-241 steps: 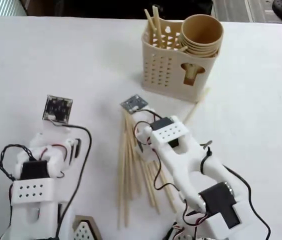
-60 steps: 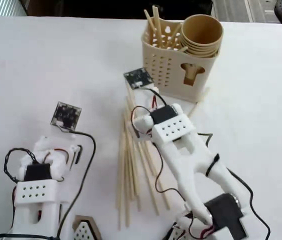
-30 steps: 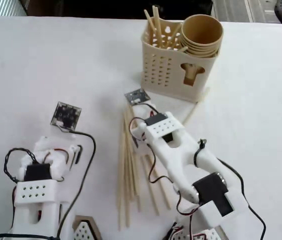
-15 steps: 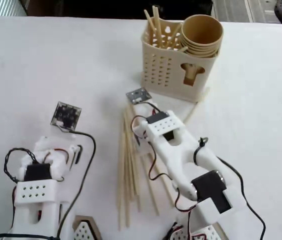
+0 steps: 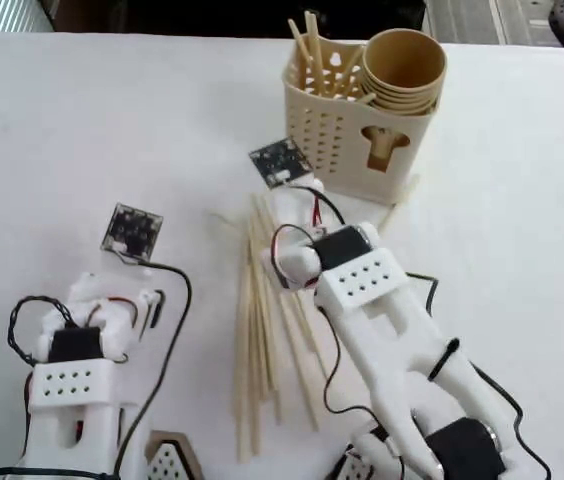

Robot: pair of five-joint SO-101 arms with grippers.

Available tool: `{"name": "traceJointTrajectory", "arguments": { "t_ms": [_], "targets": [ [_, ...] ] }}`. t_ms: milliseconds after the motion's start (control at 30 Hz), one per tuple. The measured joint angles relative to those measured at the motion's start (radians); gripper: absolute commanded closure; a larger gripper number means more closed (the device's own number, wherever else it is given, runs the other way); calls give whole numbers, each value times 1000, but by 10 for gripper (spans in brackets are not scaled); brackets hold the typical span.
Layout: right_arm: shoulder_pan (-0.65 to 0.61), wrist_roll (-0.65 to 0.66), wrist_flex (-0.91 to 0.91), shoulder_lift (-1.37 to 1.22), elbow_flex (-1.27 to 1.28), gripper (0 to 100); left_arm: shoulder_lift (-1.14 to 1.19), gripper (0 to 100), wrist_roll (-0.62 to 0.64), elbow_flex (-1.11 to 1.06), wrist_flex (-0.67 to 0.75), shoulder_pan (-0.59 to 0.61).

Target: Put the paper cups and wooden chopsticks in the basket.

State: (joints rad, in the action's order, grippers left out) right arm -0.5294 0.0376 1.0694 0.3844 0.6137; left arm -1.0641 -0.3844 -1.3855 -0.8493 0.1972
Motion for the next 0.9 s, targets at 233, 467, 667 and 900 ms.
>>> {"name": "traceJointTrajectory", "arguments": {
  "t_ms": [233,467,667,900],
  "targets": [
    [2,0,-37,-34,64,981,0,801,0,0,0,0],
    [2,3,-118,-258,87,943,0,801,0,0,0,0],
    [-2,29,-89,-408,23,896,0,801,0,0,0,0],
    [0,29,3,-491,-114,898,0,801,0,0,0,0]
  ]
}}
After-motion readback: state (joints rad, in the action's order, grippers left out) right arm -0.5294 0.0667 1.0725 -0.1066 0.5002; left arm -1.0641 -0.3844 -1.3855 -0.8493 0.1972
